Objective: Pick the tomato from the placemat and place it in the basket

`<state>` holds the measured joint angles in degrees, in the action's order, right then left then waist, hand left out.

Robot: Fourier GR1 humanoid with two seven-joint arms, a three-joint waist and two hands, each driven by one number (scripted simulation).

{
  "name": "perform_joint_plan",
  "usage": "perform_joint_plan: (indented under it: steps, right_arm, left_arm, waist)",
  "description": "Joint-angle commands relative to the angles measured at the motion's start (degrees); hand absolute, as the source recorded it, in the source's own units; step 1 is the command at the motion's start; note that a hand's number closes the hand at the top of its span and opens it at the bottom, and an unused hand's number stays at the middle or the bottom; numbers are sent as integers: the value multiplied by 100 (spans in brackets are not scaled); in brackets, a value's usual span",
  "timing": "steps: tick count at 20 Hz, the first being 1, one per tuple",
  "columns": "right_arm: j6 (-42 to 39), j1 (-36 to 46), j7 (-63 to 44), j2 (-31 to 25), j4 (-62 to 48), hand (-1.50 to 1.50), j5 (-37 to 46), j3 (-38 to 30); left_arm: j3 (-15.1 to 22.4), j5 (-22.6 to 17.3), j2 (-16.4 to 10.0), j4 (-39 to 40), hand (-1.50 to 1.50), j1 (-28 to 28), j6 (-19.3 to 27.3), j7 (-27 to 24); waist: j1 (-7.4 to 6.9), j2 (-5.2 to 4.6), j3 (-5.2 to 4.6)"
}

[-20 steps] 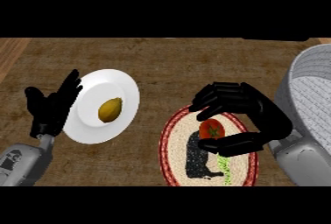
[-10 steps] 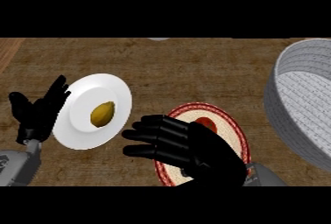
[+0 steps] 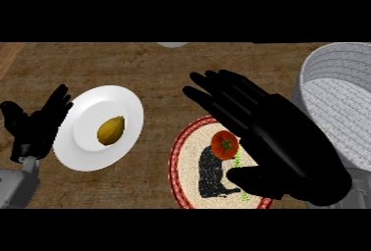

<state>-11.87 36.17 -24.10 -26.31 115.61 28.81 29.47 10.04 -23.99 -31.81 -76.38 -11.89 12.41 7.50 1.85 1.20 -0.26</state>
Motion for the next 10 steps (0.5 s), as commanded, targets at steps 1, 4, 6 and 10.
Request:
perform_joint_plan:
  steps: [1, 4, 6, 10]
  right_arm:
    - [-1167, 556, -1556, -237, 637, -150, -414, -429]
    - [-2096, 627, -1753, -557, 550, -150, -1447, -754]
    - [-2566, 766, -2105, -577, 563, -150, -2114, -934]
    - [-3164, 811, -2344, -1017, 682, -150, -3523, -1995]
  left_arm:
    - [107, 110, 122, -147, 0, 118, 44, -34]
    - [-77, 17, 78, 140, 0, 154, -251, -339]
    - [112, 221, 218, -234, 0, 188, 139, -74]
    - [-103, 146, 127, -67, 0, -86, -95, 75]
  waist:
    - [-56, -27, 7]
    - [-66, -75, 7]
    - [-112, -61, 16]
    - [-89, -86, 22]
